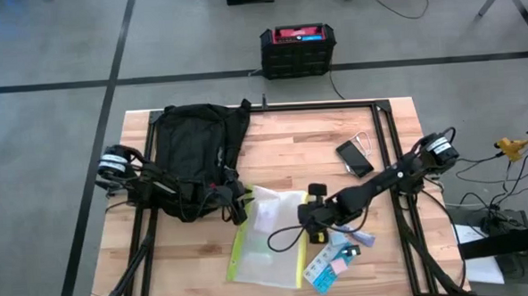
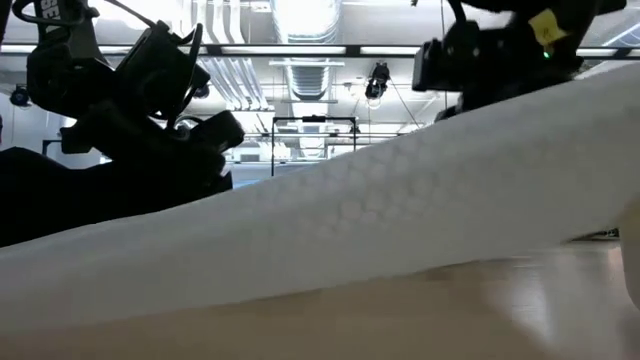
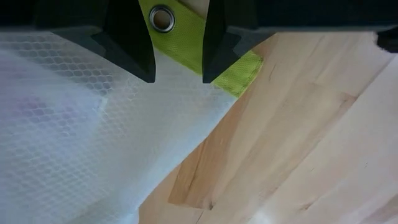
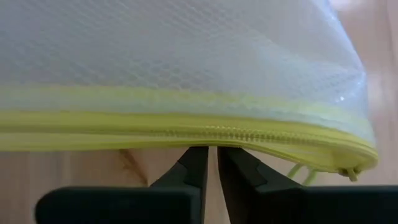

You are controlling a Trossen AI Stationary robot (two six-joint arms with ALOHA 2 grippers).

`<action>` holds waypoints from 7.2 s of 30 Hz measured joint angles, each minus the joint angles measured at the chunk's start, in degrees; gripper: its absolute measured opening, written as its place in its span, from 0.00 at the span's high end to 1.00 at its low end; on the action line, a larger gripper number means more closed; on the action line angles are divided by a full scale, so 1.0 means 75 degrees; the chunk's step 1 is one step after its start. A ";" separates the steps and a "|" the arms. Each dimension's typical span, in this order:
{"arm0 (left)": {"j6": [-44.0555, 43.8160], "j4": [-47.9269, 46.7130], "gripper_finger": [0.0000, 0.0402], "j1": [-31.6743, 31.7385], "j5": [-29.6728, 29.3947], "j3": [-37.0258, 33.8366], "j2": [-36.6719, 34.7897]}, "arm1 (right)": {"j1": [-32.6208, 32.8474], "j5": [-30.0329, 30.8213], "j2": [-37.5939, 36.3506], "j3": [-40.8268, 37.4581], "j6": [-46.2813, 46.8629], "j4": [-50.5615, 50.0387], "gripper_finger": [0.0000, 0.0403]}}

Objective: Unpack backpack
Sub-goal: Remove the game card from the zip bag

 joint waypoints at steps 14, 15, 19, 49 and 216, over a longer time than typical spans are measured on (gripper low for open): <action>0.0011 0.0045 0.71 -0.0006 0.0140 0.0159 -0.0008 | 0.0031 -0.1485 -0.0003 0.0417 -0.0005 -0.0555 0.88; 0.0003 -0.0005 0.71 -0.0006 0.0160 0.0197 -0.0054 | 0.0034 -0.1483 -0.0003 0.0446 -0.0011 -0.0506 0.86; 0.0078 -0.0304 0.71 -0.0003 0.0170 0.0412 -0.0539 | 0.0032 -0.1480 -0.0003 0.0476 -0.0159 -0.0417 0.77; 0.1469 -0.4745 0.71 -0.3231 -0.1594 0.5521 0.0219 | -0.0178 0.0533 0.0250 0.0470 -0.4057 0.4071 0.67; 0.0238 -0.3954 1.00 -0.1889 -0.0579 0.2495 -0.1577 | -0.1885 -0.3368 0.3474 0.3865 -0.7147 -0.0265 0.07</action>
